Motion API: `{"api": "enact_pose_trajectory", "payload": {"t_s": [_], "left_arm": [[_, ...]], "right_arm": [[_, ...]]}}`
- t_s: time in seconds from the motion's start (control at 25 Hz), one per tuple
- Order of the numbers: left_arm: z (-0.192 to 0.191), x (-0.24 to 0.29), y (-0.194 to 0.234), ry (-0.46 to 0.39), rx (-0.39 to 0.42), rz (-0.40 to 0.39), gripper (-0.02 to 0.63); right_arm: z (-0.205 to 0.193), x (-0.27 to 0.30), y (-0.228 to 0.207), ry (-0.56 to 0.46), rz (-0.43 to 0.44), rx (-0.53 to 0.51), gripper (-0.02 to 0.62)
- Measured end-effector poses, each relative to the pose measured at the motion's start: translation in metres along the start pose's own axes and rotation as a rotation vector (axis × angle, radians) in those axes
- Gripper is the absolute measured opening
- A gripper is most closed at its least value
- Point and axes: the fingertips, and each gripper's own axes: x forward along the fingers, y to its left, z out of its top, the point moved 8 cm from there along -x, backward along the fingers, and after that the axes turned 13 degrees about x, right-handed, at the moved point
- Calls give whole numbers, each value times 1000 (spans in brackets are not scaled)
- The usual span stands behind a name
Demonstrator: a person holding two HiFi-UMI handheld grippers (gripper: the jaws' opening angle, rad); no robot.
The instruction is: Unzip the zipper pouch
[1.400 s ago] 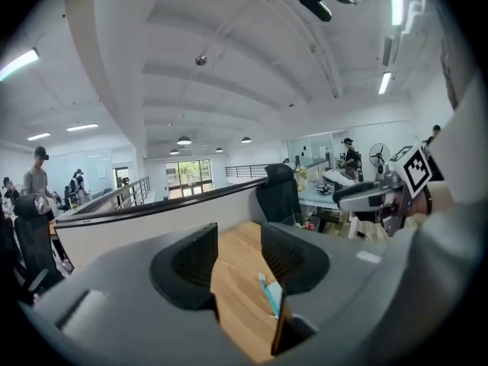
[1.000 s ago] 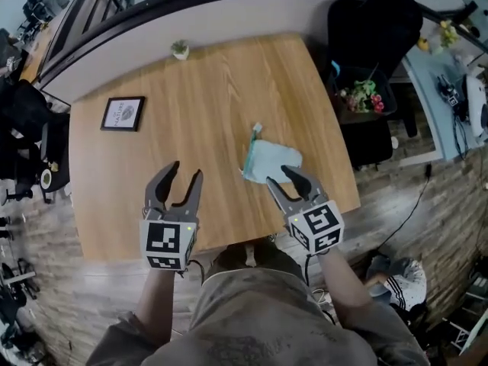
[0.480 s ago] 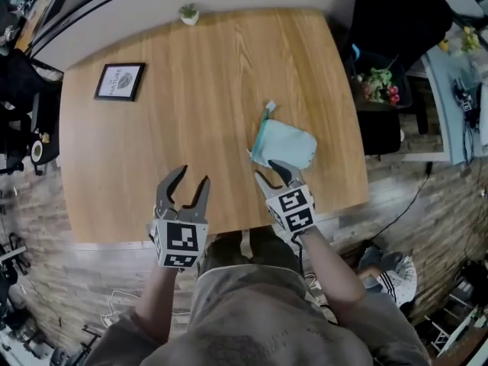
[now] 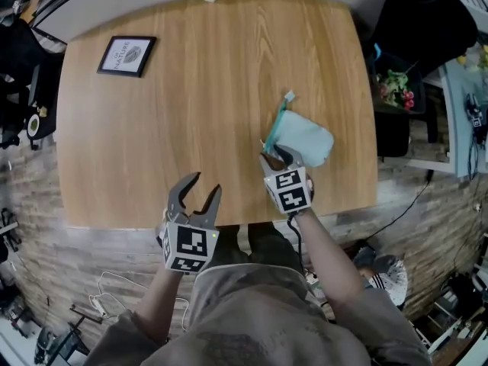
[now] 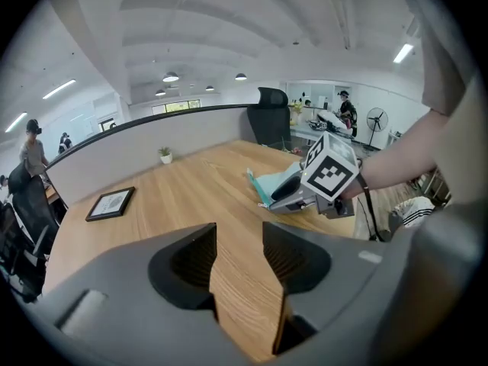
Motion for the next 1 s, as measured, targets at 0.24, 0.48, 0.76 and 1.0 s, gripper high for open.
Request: {"api": "enact_pose_trajectory", "payload": {"t_s": [0.24,0.48,0.76,1.0], "left_arm": [[-11,-2,0,16,-6,3,190],[-9,-4,6,16,-3,-2,193],[12,-14,16,-46,-9,-9,193],[44,-31,40,-128,-4,0,192]], "right_arm": [[-10,11,8,76,-45,-112,94],[0,5,10,52,-12,-46,66],[37,-45,5,-90,182,173,58],[67,-94,1,-190,374,338,58]]}}
